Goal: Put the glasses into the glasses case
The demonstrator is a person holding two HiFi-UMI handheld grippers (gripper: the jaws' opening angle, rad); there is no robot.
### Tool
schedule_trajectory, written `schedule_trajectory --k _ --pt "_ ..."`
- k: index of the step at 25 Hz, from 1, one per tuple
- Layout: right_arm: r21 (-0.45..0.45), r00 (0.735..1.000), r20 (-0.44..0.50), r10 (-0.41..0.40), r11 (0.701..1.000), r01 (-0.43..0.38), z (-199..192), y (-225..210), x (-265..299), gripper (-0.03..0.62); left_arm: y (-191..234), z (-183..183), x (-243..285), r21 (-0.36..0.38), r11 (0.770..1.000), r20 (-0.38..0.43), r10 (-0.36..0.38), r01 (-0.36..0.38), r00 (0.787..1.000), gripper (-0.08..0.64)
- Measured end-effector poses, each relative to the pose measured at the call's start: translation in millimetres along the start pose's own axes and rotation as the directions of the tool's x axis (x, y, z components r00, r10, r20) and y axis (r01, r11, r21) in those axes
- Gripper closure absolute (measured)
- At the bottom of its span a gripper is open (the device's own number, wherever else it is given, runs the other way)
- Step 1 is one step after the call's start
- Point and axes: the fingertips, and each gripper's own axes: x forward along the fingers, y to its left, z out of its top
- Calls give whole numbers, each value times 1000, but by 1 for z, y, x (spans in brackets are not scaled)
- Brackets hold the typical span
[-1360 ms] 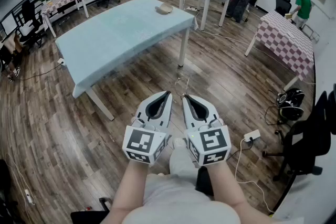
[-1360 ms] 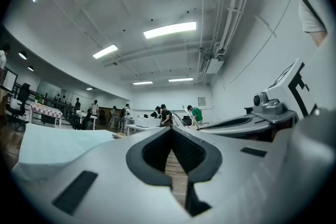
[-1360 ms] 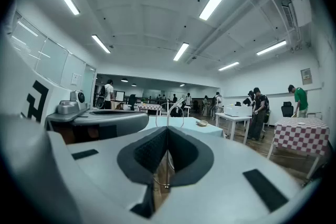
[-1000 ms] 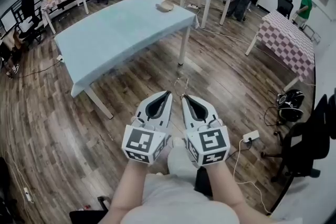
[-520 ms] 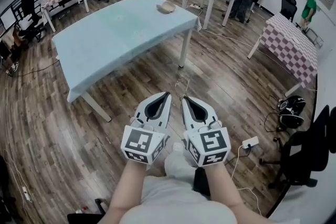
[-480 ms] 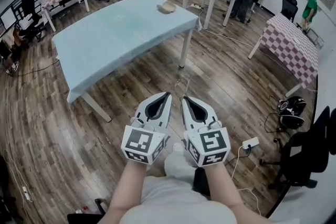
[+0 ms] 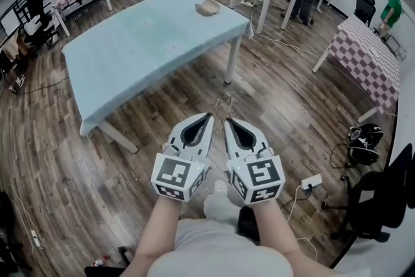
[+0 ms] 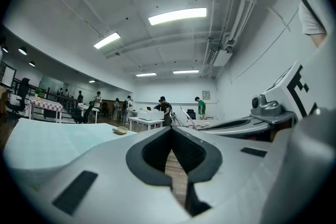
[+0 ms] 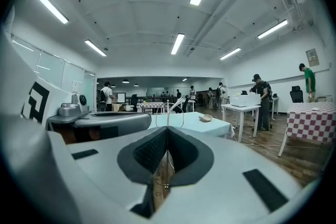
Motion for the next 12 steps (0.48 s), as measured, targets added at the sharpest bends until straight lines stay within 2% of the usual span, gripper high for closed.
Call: schedule_trajectory --k 12 --pt "0 999 -12 31 1000 -31 9 -62 45 583 16 0 75 -8 1000 -7 27 -27 1000 552"
